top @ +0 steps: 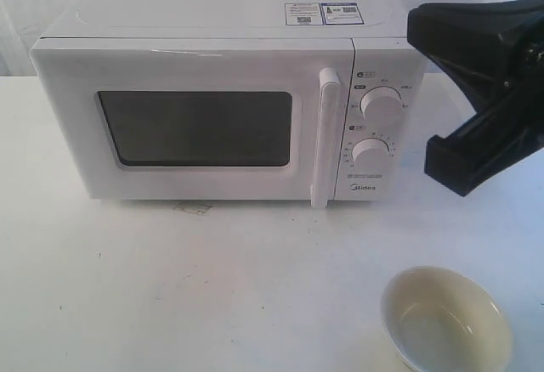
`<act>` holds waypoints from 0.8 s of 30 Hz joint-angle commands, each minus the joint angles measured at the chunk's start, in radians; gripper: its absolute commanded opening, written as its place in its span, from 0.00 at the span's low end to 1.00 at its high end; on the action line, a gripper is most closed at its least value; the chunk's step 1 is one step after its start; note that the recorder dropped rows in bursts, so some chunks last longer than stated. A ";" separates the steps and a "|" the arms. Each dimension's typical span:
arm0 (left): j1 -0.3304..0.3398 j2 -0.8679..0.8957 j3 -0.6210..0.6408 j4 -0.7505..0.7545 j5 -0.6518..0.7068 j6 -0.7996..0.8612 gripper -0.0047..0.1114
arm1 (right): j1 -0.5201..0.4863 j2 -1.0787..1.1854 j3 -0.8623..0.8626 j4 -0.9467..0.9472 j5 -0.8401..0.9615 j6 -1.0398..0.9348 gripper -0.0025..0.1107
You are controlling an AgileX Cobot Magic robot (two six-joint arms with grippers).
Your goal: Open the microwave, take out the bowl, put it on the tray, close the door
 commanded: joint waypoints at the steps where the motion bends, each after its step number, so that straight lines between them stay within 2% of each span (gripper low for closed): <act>1: -0.001 -0.006 0.000 -0.001 0.002 0.000 0.04 | -0.002 -0.006 0.018 -0.001 0.000 0.005 0.02; 7: -0.001 -0.006 0.000 -0.001 0.002 0.000 0.04 | -0.076 -0.040 0.035 -0.010 0.039 0.005 0.02; 12: -0.001 -0.006 0.000 -0.001 0.002 0.000 0.04 | -0.191 -0.131 0.068 -0.012 0.185 0.003 0.02; 15: -0.001 -0.006 0.000 -0.001 0.002 0.000 0.04 | -0.253 -0.168 0.083 -0.008 0.167 0.003 0.02; 22: -0.001 -0.006 0.000 -0.001 0.002 0.000 0.04 | -0.461 -0.303 0.169 -0.008 -0.006 0.005 0.02; 24: -0.001 -0.006 0.000 -0.001 0.002 0.000 0.04 | -0.494 -0.335 0.195 -0.008 -0.035 0.005 0.02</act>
